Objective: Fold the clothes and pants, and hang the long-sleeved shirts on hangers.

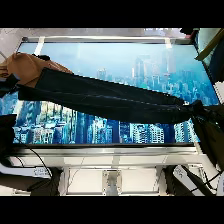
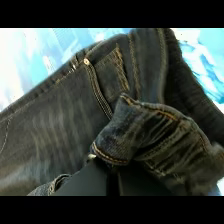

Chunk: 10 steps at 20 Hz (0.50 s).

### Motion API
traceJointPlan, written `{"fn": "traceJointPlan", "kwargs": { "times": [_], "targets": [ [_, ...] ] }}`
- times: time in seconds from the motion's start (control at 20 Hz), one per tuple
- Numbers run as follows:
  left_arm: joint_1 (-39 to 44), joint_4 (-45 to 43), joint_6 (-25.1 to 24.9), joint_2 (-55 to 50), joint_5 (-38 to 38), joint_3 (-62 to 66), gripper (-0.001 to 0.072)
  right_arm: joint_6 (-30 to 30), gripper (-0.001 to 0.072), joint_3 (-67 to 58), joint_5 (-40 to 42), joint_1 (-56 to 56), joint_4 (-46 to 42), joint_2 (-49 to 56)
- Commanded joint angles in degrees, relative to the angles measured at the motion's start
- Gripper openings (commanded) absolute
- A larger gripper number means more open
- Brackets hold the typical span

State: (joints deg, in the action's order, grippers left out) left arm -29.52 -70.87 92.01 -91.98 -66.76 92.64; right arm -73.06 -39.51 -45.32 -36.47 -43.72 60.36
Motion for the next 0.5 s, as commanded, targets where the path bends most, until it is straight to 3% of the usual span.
{"fn": "traceJointPlan", "kwargs": {
  "times": [0.0, 0.25, 0.4, 0.45],
  "targets": [
    [3.0, -0.9, 5.6, -8.9, -0.2, 10.1, 0.0018, -2.2, 0.0037, -5.5, 7.2, 7.5, 0.4, 9.2],
    [5.0, -0.9, 7.2, -16.4, 0.9, 16.8, 0.0018, -6.6, 0.0037, -13.7, 11.7, 10.5, 0.4, 19.9],
    [5.6, -0.8, 8.3, -17.3, 6.4, 16.9, 0.0023, -10.1, 0.0038, -15.3, 12.4, 10.5, 0.3, 23.5],
    [5.6, -0.4, 8.3, -17.2, 8.5, 17.2, 0.0149, -11.9, 0.0038, -15.3, 13.5, 10.5, 0.3, 24.1]
  ]
}}
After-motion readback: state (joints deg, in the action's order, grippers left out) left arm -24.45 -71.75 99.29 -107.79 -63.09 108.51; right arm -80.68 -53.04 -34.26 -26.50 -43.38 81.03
